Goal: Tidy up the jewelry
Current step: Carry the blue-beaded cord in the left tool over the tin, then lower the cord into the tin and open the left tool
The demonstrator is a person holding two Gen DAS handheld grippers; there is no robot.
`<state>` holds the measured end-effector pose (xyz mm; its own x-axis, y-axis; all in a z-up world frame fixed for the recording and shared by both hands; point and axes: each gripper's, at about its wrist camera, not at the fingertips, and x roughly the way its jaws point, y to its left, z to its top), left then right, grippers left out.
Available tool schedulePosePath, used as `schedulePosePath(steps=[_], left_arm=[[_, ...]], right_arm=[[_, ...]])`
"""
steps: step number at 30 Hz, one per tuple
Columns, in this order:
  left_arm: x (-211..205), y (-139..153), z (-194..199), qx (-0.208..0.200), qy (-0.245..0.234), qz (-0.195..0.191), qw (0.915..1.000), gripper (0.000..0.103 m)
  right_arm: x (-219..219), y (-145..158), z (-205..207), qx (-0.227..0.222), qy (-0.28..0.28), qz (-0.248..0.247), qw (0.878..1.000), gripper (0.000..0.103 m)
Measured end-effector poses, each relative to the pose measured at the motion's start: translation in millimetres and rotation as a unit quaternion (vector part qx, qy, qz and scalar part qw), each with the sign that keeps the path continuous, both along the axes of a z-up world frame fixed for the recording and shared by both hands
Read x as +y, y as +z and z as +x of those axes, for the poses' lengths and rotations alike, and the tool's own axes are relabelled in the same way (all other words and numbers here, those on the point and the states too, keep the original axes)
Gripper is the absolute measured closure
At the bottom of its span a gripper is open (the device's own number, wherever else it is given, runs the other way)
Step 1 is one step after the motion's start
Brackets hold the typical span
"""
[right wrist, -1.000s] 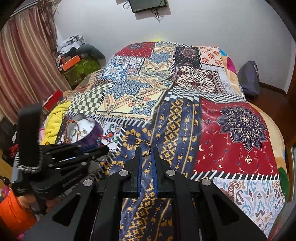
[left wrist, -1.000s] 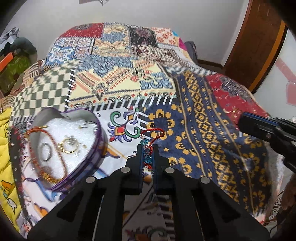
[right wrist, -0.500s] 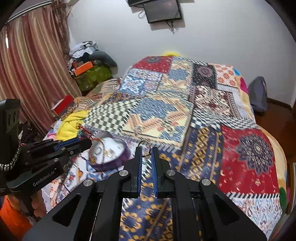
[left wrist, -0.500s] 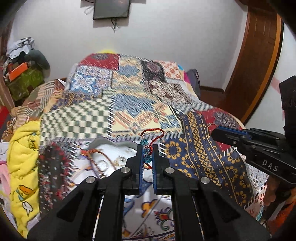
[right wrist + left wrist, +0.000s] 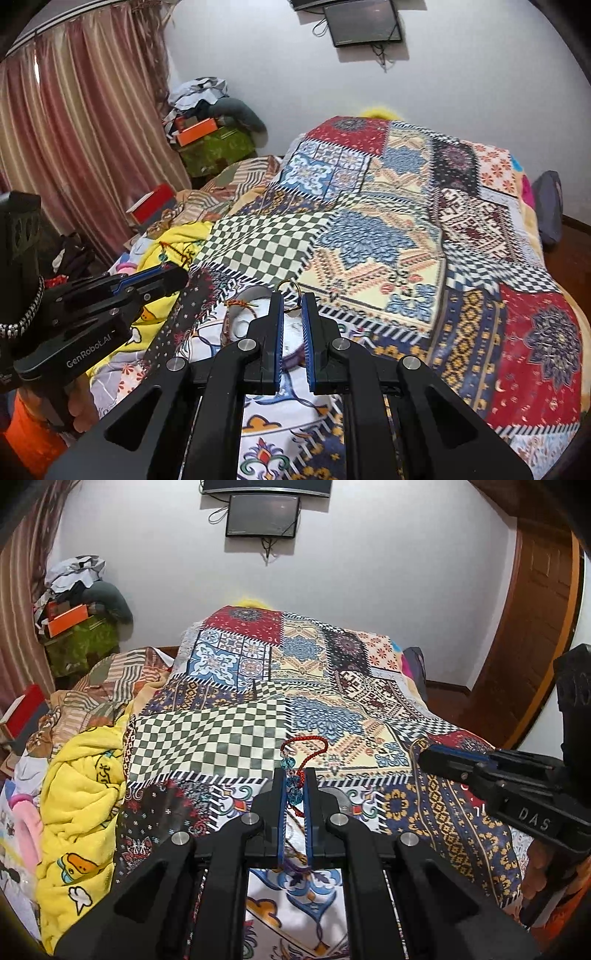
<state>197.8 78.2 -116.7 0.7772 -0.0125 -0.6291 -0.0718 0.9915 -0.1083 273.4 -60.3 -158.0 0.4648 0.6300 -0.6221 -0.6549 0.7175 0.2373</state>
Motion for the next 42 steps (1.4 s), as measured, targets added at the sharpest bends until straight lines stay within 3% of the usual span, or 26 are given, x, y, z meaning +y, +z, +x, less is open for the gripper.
schedulePosePath(steps=[19, 38, 40, 42], left_arm=[[14, -49, 40, 0.051, -0.027, -0.042, 0.9974, 0.097], [19, -66, 54, 0.069, -0.032, -0.045, 0.9961, 0.097], [20, -64, 53, 0.067, -0.033, -0.043, 0.9963, 0.097], [20, -60, 50, 0.064, -0.033, -0.041, 0.9966, 0.096]], right_arm=[[48, -57, 28, 0.048, 0.049, -0.056, 0.996, 0.094], [63, -66, 27, 0.049, 0.071, -0.085, 0.993, 0.094], [63, -65, 26, 0.053, 0.071, -0.09, 0.992, 0.091], [63, -63, 24, 0.051, 0.07, -0.092, 0.992, 0.081]])
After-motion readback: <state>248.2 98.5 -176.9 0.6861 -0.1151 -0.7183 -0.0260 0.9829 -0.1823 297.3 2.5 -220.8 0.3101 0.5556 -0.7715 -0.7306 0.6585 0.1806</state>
